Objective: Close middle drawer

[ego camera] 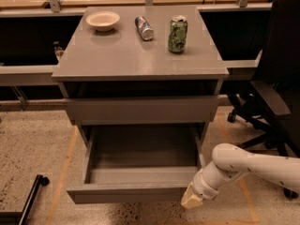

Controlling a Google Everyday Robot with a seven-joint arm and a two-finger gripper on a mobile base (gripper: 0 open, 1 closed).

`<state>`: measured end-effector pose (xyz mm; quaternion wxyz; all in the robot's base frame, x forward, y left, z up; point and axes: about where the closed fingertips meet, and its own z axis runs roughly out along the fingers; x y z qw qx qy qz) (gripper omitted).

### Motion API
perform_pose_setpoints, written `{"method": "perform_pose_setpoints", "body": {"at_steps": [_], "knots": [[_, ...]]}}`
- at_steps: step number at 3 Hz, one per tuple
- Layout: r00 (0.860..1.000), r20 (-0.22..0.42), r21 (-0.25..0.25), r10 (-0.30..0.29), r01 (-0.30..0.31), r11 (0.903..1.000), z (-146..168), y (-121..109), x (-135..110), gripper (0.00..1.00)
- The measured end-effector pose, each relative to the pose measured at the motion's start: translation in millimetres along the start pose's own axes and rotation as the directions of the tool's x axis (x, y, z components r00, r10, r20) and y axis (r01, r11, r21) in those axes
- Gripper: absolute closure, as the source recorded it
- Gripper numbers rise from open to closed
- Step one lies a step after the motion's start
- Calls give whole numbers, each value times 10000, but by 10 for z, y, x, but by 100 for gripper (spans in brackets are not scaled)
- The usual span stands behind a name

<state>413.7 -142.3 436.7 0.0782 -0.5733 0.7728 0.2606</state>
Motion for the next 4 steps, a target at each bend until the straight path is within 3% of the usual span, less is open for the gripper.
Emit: {"method": "perform_pose_setpoints", "body": {"at_steps": [1,2,3,4], "knots": [[10000,3,-8,15,-15,10000,18,-11,3,100],[9989,-150,310,-449,453,9985,30,-350,-126,100],[9987,-139,387,-490,495,9980,41,-394,-140,100],[9970,-72,927,-774,777,9927,108,-699,-242,100]]}}
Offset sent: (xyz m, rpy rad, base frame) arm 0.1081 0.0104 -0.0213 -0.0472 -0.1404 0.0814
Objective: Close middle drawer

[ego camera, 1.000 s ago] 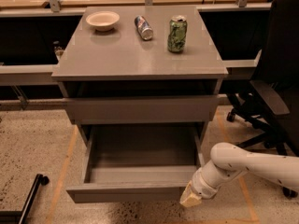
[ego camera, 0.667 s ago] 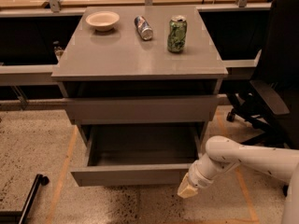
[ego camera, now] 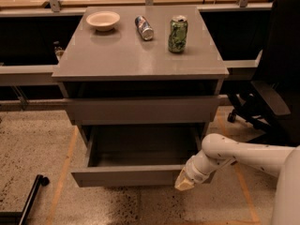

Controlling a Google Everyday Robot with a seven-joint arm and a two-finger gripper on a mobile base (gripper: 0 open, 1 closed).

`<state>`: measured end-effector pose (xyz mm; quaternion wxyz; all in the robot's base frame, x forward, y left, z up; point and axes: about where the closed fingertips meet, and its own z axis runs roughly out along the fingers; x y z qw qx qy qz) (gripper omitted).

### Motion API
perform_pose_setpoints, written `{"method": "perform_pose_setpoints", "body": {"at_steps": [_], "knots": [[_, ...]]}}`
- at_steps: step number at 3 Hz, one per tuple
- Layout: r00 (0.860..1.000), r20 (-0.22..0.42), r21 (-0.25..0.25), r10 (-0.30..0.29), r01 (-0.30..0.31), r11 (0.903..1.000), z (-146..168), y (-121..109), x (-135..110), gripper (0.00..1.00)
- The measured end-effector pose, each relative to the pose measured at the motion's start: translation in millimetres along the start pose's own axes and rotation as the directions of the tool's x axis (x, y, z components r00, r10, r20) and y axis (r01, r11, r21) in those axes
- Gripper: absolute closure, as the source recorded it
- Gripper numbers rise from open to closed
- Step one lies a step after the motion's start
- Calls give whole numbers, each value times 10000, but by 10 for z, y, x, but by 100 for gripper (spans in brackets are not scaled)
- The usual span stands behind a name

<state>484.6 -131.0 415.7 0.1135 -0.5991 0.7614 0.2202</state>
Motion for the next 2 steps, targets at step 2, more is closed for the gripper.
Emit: {"method": "perform_pose_setpoints", "body": {"at_steps": [2], "knots": [[9994,-116,225,-325,327,9992,102,-285,-16,100]]}}
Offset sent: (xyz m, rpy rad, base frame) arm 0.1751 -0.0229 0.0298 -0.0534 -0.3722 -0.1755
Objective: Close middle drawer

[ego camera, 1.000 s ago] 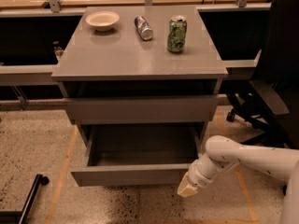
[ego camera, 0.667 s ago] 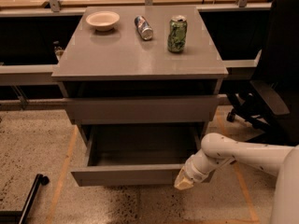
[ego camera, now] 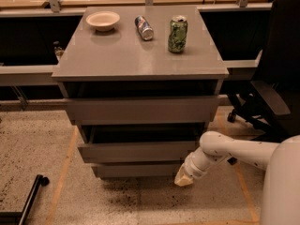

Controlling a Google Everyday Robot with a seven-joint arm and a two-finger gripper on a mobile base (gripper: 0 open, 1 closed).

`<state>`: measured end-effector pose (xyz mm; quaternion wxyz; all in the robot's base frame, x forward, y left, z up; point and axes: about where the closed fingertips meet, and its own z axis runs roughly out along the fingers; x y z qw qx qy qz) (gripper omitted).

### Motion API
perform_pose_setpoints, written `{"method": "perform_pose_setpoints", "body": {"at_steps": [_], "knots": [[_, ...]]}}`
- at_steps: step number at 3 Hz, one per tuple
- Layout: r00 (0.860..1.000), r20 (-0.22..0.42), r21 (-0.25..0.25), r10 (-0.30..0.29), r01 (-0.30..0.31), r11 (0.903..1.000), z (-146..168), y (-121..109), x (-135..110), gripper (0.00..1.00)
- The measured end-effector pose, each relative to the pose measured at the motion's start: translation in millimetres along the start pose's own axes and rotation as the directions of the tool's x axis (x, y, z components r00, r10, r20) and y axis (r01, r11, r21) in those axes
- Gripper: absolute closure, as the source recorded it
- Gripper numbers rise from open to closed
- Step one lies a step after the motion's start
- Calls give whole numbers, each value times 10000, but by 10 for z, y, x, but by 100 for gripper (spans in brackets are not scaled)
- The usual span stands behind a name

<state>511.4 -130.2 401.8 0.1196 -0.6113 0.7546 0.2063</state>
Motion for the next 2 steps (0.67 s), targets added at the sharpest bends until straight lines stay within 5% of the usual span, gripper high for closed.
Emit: {"method": "perform_pose_setpoints", "body": {"at_steps": [2], "knots": [[9981,424,803,-453,417,9959,52,-390,-95,100]]}}
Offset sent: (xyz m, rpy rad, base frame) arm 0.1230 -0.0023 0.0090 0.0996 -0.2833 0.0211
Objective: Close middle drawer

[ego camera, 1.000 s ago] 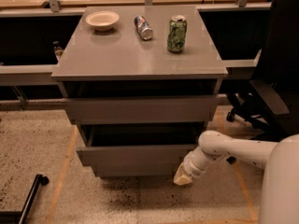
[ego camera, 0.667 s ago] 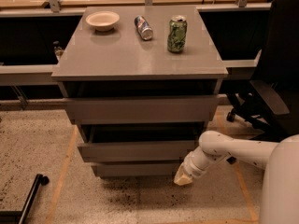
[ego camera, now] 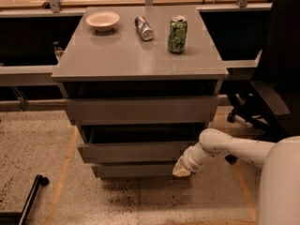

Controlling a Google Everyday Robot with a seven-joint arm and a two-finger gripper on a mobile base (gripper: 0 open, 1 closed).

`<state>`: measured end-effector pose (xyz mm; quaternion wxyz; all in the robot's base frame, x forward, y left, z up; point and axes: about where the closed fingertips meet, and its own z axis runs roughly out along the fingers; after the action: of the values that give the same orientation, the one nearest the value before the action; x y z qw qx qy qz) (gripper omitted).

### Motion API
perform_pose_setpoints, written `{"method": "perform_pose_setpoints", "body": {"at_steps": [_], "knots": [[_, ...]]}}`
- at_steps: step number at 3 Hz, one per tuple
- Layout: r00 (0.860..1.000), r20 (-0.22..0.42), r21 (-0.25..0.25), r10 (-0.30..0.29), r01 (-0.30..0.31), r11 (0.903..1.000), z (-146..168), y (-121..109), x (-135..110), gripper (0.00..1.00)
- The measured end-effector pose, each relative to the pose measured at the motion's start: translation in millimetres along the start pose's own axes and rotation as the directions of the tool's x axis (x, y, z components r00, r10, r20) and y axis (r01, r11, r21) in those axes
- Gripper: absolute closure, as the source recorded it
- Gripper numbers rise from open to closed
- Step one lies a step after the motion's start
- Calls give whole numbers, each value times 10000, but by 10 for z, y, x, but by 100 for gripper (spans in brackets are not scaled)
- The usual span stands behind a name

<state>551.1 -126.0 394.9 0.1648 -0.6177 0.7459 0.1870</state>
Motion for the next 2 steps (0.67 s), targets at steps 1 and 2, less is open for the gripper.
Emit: {"method": "perform_pose_setpoints", "body": {"at_steps": [1,2], "knots": [[9971,719,826,-246,186,9964,-64,-551,-40,100],[9962,815,1350,-320,207,9906,-212,-817,-101,82]]}}
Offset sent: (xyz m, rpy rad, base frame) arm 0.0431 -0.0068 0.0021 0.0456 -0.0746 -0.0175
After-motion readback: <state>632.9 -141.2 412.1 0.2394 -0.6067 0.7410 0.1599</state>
